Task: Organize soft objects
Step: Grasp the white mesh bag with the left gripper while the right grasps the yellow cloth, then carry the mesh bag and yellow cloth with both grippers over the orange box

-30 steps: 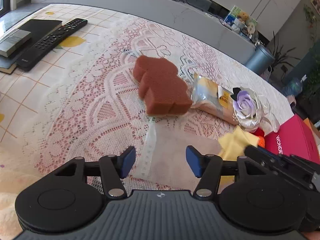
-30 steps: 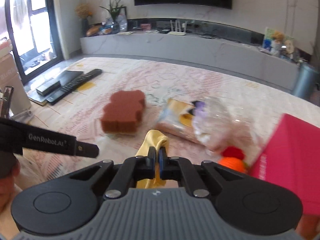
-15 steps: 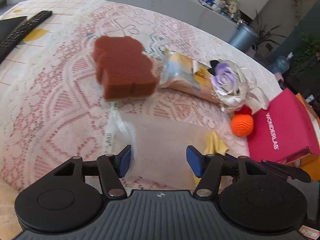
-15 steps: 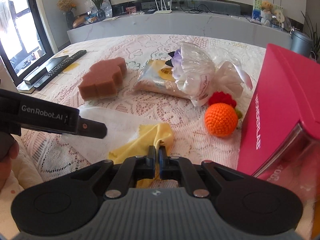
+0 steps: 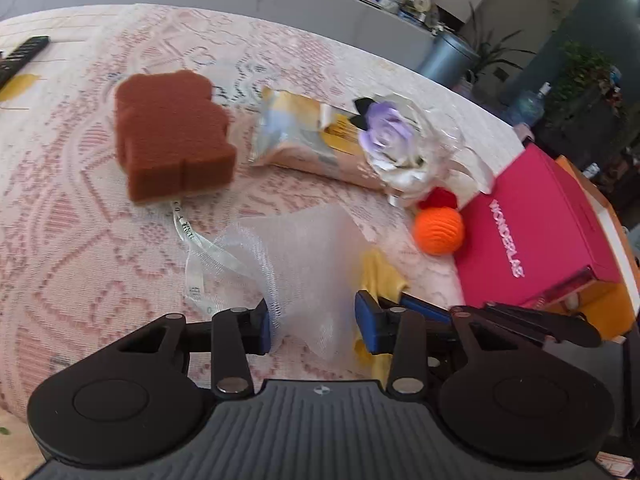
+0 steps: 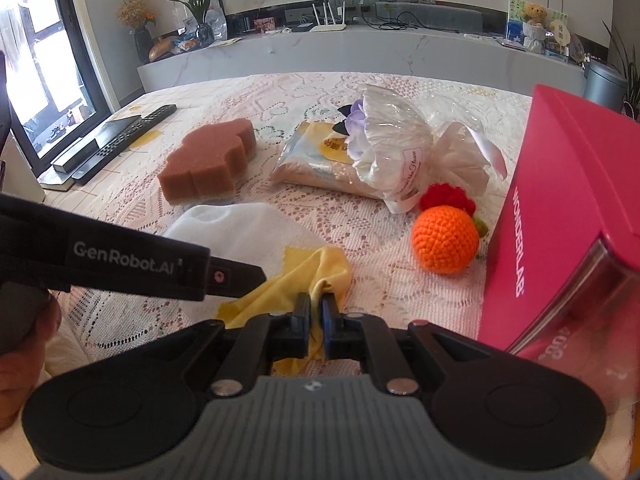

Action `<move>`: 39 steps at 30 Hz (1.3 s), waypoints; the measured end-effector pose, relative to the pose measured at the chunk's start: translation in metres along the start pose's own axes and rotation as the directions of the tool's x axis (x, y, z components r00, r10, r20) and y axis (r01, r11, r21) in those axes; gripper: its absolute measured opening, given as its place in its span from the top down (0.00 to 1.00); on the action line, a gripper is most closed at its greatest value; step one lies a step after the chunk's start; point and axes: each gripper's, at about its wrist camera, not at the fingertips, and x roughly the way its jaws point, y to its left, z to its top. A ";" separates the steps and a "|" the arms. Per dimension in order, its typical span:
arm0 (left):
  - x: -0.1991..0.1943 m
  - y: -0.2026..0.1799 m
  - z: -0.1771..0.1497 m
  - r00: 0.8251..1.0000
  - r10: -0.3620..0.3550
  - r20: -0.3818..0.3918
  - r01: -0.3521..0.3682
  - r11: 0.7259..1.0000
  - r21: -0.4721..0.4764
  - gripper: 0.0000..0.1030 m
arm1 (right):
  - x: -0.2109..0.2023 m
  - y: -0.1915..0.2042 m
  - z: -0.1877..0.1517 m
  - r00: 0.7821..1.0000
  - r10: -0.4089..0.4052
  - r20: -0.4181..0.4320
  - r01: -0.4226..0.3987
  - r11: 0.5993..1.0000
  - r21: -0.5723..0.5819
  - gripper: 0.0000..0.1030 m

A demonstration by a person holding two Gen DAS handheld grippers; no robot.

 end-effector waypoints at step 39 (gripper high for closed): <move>-0.087 -0.070 -0.049 0.975 0.017 0.222 -0.048 0.989 0.137 0.95 | -0.128 -0.026 -0.009 0.983 -0.044 0.180 0.031 0.996 0.078 0.99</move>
